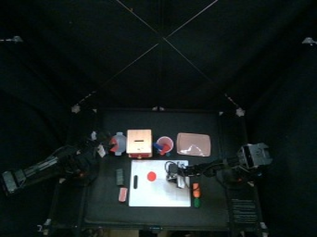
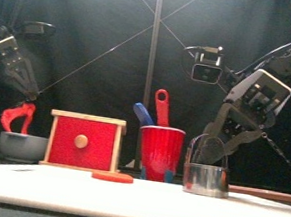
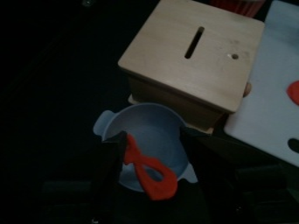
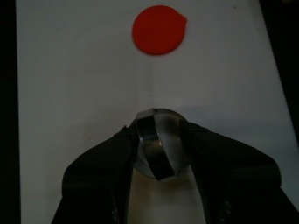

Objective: Get the cutter from the drawer then cut the dough then place the extra dough in the bowl
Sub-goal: Place the extra dough in the bowl

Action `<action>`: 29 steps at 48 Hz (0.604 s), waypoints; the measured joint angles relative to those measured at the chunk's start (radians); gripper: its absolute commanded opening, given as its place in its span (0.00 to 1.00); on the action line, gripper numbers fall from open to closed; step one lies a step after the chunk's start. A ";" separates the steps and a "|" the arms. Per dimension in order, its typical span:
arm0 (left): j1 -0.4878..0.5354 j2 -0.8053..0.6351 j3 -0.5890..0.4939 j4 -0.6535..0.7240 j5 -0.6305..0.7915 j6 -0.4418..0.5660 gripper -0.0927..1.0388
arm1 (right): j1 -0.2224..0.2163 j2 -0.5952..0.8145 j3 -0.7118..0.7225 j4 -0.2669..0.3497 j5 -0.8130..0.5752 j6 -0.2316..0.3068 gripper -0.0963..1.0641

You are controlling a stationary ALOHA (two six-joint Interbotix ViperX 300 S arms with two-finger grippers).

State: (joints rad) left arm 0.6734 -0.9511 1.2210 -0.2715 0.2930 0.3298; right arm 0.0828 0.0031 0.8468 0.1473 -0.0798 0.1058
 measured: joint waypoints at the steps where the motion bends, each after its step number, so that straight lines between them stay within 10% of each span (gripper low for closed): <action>1: -0.002 0.000 0.002 -0.009 -0.005 -0.003 0.86 | 0.000 -0.002 0.000 0.000 0.002 0.000 0.77; 29: -0.069 0.000 0.009 -0.061 -0.055 0.003 0.86 | -0.002 0.000 -0.009 -0.003 0.006 -0.008 0.77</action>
State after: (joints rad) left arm 0.6044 -0.9511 1.2303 -0.3329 0.2378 0.3329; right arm 0.0813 0.0031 0.8376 0.1442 -0.0736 0.0982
